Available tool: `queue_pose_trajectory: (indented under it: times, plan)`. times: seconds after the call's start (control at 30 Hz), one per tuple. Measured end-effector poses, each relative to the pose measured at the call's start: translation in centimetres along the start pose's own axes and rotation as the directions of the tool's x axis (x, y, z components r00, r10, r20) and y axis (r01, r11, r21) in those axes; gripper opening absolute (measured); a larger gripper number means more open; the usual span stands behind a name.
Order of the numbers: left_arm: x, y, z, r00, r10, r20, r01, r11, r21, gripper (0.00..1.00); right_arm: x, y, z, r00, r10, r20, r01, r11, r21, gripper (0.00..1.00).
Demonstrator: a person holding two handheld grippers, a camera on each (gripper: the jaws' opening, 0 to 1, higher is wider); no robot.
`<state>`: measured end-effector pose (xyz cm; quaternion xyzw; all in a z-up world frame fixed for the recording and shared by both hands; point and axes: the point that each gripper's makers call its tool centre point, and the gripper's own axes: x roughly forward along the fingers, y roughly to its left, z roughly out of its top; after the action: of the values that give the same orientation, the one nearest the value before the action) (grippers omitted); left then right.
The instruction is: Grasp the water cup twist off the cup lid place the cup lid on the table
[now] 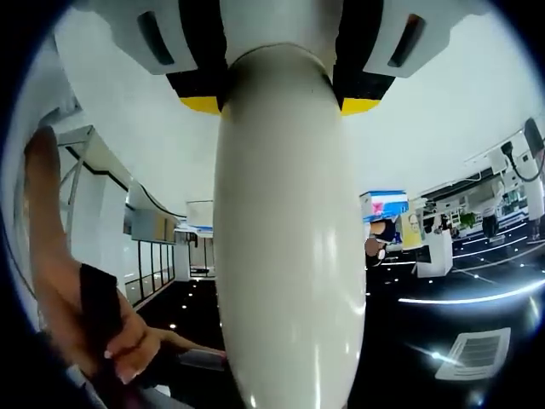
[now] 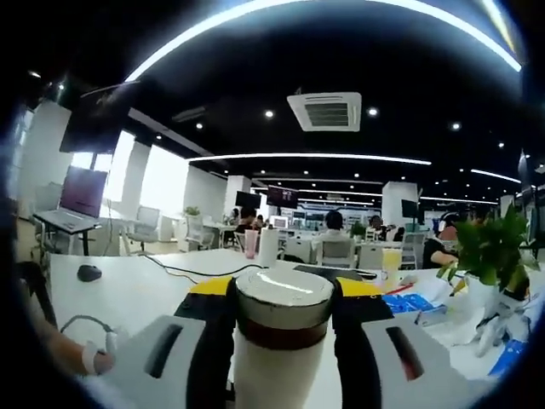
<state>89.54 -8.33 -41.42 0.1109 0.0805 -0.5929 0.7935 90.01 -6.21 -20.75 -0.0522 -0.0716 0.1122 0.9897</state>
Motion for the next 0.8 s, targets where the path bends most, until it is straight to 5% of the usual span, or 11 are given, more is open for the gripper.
queue_pose_trajectory:
  times: [0.23, 0.8]
  plan:
    - [0.01, 0.07, -0.02, 1.000, 0.000, 0.000, 0.000, 1.000, 0.000, 0.50, 0.04, 0.13, -0.01, 0.994, 0.106, 0.008, -0.107, 0.994, 0.020, 0.47]
    - [0.05, 0.15, -0.09, 1.000, 0.001, 0.000, -0.001, 1.000, -0.002, 0.50, 0.07, 0.38, -0.06, 0.978, 0.208, 0.025, -0.208, 0.977, 0.039, 0.47]
